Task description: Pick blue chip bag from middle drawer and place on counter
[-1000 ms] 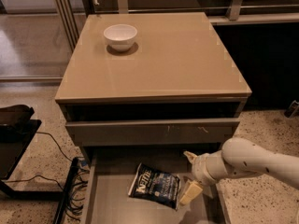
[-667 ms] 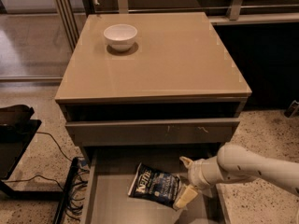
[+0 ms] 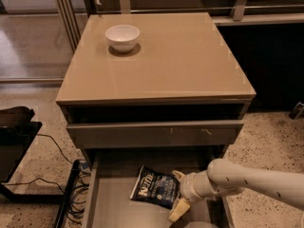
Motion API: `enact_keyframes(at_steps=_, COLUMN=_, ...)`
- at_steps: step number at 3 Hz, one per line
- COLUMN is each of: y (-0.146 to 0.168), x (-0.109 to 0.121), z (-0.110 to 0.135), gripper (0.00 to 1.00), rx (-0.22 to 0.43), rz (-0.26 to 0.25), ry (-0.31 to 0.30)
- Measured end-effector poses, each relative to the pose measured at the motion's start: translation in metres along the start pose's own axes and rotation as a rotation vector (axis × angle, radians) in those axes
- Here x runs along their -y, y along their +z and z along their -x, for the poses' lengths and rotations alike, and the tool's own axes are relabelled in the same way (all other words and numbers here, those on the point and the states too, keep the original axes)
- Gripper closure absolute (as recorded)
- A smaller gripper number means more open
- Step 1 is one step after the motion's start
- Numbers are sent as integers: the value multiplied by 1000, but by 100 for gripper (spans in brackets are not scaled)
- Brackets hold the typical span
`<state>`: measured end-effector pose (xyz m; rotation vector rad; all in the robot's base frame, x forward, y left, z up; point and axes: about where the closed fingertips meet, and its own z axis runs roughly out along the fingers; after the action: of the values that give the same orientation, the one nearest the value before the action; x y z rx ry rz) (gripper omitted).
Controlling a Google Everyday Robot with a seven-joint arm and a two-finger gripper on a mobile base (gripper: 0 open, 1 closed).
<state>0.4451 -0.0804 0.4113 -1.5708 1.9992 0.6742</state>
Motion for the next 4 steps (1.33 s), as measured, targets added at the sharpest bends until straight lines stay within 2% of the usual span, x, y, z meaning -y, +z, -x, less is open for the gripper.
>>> enact_keyframes(at_steps=1, y=32, x=8, z=-13, gripper=0, rx=11, rz=3, ry=15)
enact_keyframes(at_steps=2, y=44, x=24, z=-14, gripper=0, rx=39, rz=-40, ry=27)
enact_keyframes(at_steps=3, y=45, x=24, z=-14, gripper=0, rx=39, rz=-42, ry=28)
enact_keyframes(at_steps=4, y=45, x=24, z=-14, gripper=18, rx=39, rz=-41, ry=28)
